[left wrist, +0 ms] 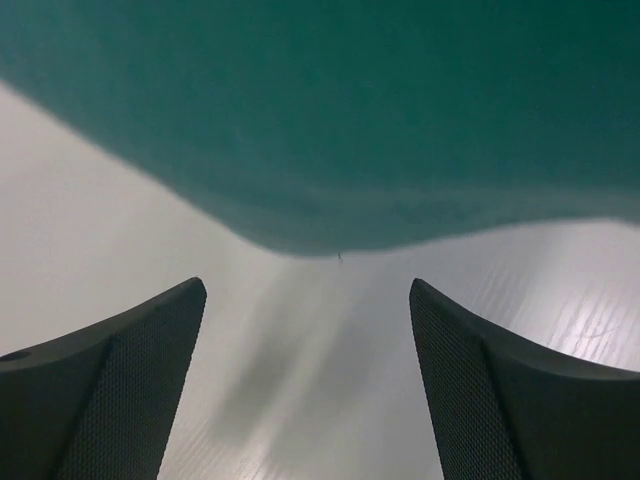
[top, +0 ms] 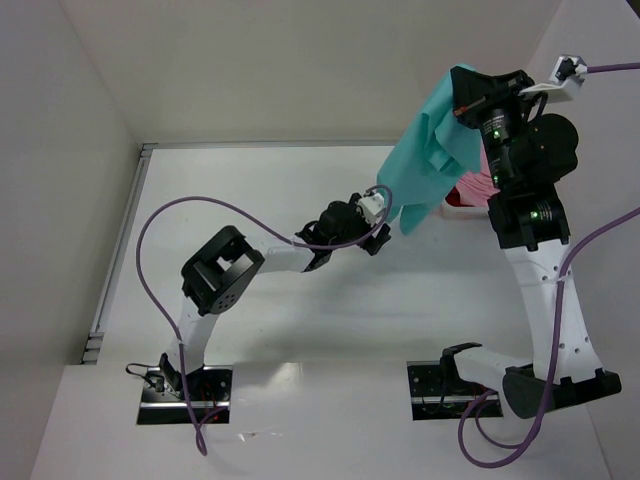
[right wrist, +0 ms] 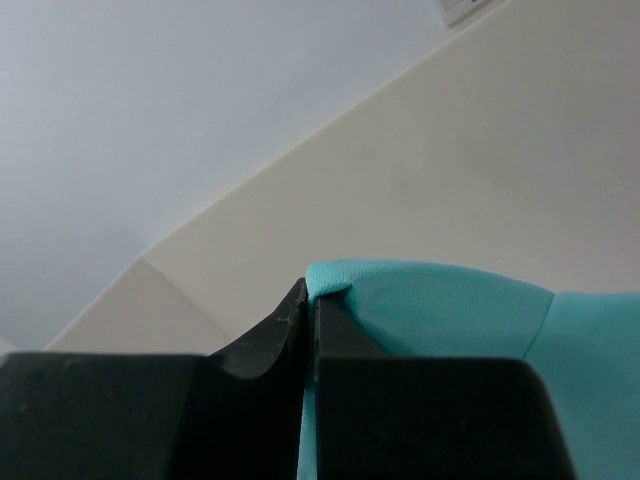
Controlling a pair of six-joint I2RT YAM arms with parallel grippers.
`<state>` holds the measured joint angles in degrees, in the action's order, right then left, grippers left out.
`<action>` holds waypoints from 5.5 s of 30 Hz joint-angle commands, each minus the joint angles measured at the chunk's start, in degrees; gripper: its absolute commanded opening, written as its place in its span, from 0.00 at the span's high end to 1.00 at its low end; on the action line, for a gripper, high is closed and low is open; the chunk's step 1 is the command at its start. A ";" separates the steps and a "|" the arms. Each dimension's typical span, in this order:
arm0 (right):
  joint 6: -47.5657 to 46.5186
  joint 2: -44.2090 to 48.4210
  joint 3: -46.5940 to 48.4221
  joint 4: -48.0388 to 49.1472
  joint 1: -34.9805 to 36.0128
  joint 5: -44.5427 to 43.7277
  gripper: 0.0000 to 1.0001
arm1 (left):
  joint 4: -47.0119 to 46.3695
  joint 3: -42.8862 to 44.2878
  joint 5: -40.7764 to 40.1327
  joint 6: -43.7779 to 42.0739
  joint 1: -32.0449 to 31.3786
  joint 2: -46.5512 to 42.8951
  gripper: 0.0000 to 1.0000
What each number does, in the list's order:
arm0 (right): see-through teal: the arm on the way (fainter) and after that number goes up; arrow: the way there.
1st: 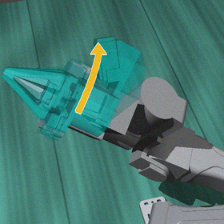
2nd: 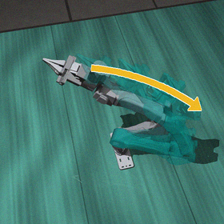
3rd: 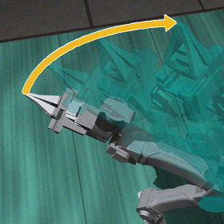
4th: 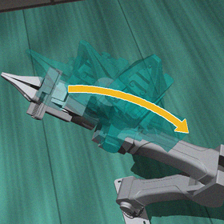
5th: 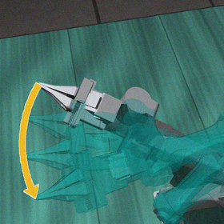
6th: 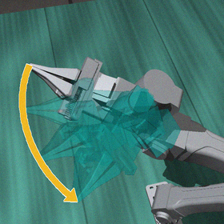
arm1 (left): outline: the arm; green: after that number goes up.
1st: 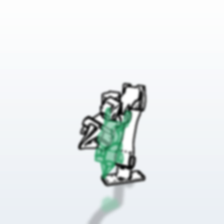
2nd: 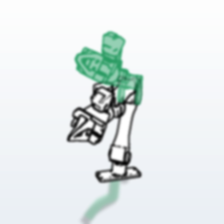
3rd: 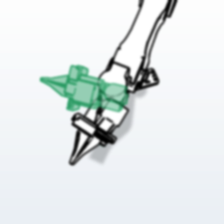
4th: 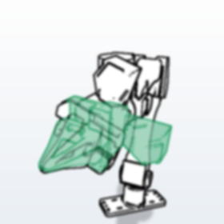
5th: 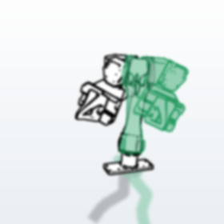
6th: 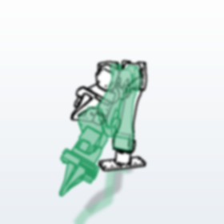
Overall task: Fold and stack the t-shirts
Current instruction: Flatten out the tshirt
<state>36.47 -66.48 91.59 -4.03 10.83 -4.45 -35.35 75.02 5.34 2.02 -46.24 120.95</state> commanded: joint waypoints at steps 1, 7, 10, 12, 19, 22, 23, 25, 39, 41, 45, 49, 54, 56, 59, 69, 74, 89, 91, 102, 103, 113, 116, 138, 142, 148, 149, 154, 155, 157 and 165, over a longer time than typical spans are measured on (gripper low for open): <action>1.32 2.32 1.92 3.24 -0.37 1.55 0.99 | -7.79 2.32 -1.21 2.63 -0.96 0.78 0.10; 1.32 2.32 1.92 3.24 -0.37 2.16 0.99 | -9.73 4.43 -2.52 4.48 -2.01 3.68 0.21; 1.32 2.85 2.45 3.24 -0.37 2.16 0.99 | -9.73 5.04 -2.53 5.00 -2.01 4.30 0.28; 1.32 3.37 2.98 2.71 -0.37 1.46 0.99 | -9.13 5.57 -2.53 5.01 -2.01 4.82 0.29; 1.32 3.37 3.59 2.71 -0.37 1.99 0.99 | -8.50 5.57 -3.15 5.01 -2.01 5.35 0.36; 1.32 3.37 3.59 2.71 -0.37 2.51 0.99 | -8.50 6.71 -2.53 5.62 -2.01 5.88 0.54; 1.32 3.37 3.59 2.71 -0.37 2.51 0.99 | -8.50 6.71 -2.53 5.62 -2.01 5.88 0.59; 1.32 3.99 3.59 2.71 -0.37 1.99 0.99 | -8.50 6.71 -2.53 6.24 -2.01 5.88 0.70; 1.32 4.51 3.07 3.24 -0.37 1.46 0.99 | -10.16 6.71 -3.49 8.44 -2.54 6.41 0.25; 1.85 4.51 3.07 3.24 -0.37 1.98 0.99 | -10.78 6.71 -6.21 9.13 -3.24 7.02 0.25; 2.38 4.51 3.07 3.77 -0.37 1.99 0.99 | -12.10 7.24 -10.08 9.93 -4.39 7.55 0.34; 2.38 4.51 3.07 3.77 -0.37 1.99 0.99 | -12.11 7.86 -12.11 10.63 -5.53 8.08 0.68; 2.38 5.04 3.07 3.77 -0.37 1.37 0.99 | -16.05 5.23 -12.64 11.78 -5.53 6.85 0.98; 2.38 5.04 2.54 3.77 -0.37 1.37 0.99 | -16.06 4.43 -12.64 13.09 -5.53 6.24 1.00; 2.38 5.04 2.54 3.77 -0.37 1.37 0.99 | -16.06 3.91 -9.23 13.71 -4.30 5.10 0.95; 4.22 2.32 3.07 4.91 -0.37 3.39 0.99 | -25.79 -9.35 -4.90 14.24 -4.30 -2.02 0.25; 6.06 1.18 2.54 6.14 -0.37 6.29 0.99 | -28.81 -13.58 -5.43 14.77 -4.30 -4.75 0.25; 10.47 -5.86 3.24 10.98 4.11 11.04 0.99 | -23.98 -20.97 -23.78 13.97 -7.90 -10.82 0.29; 10.47 -6.38 3.76 10.98 4.81 11.56 0.99 | -21.34 -20.18 -28.95 14.67 -8.42 -10.82 0.29; 11.08 -6.38 6.05 10.89 5.34 14.03 0.99 | -12.20 -15.08 -42.96 18.72 -8.96 -8.45 0.34; 11.08 -5.69 6.58 10.89 5.34 14.55 0.99 | -12.20 -14.56 -42.96 18.72 -8.96 -7.92 0.34; 11.08 -1.03 5.53 9.75 5.87 14.56 0.99 | -14.48 -13.50 -43.59 15.12 -8.96 -6.34 0.45; 11.08 -1.02 5.53 9.22 5.87 14.56 0.99 | -15.79 -13.50 -42.35 15.12 -8.96 -6.34 0.90; 9.32 -2.78 5.53 8.43 5.87 10.78 0.99 | -17.12 -23.97 -6.32 12.92 -3.42 -21.11 0.50; 9.32 -2.78 5.53 8.43 5.87 11.30 0.99 | -17.12 -21.33 -4.99 13.45 -3.42 -16.89 0.45; 9.32 -2.78 6.05 8.43 5.87 11.83 0.99 | -17.12 -17.64 -8.77 14.85 -3.42 -12.66 0.43; 9.84 -2.78 6.05 8.43 5.87 12.53 0.99 | -17.12 -17.02 -9.99 15.38 -3.42 -11.79 0.43; 10.38 -2.25 6.05 8.43 5.87 13.68 0.99 | -17.12 -13.68 -16.32 15.38 -4.04 -8.71 0.43; 10.38 -2.25 6.05 8.43 5.87 14.20 0.99 | -17.12 -12.46 -16.33 14.86 -4.04 -8.10 0.43; 10.99 -2.25 6.05 8.95 5.87 14.91 0.99 | -17.12 -11.40 -16.33 14.07 -4.04 -6.34 0.46; 12.04 -1.73 6.58 9.74 5.87 15.52 0.99 | -19.66 -10.25 -14.57 13.45 -4.56 -3.18 0.69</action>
<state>47.31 -69.67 95.11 1.83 16.16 10.02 -49.32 63.09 -10.00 16.43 -50.52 116.25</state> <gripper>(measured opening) 0.043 0.310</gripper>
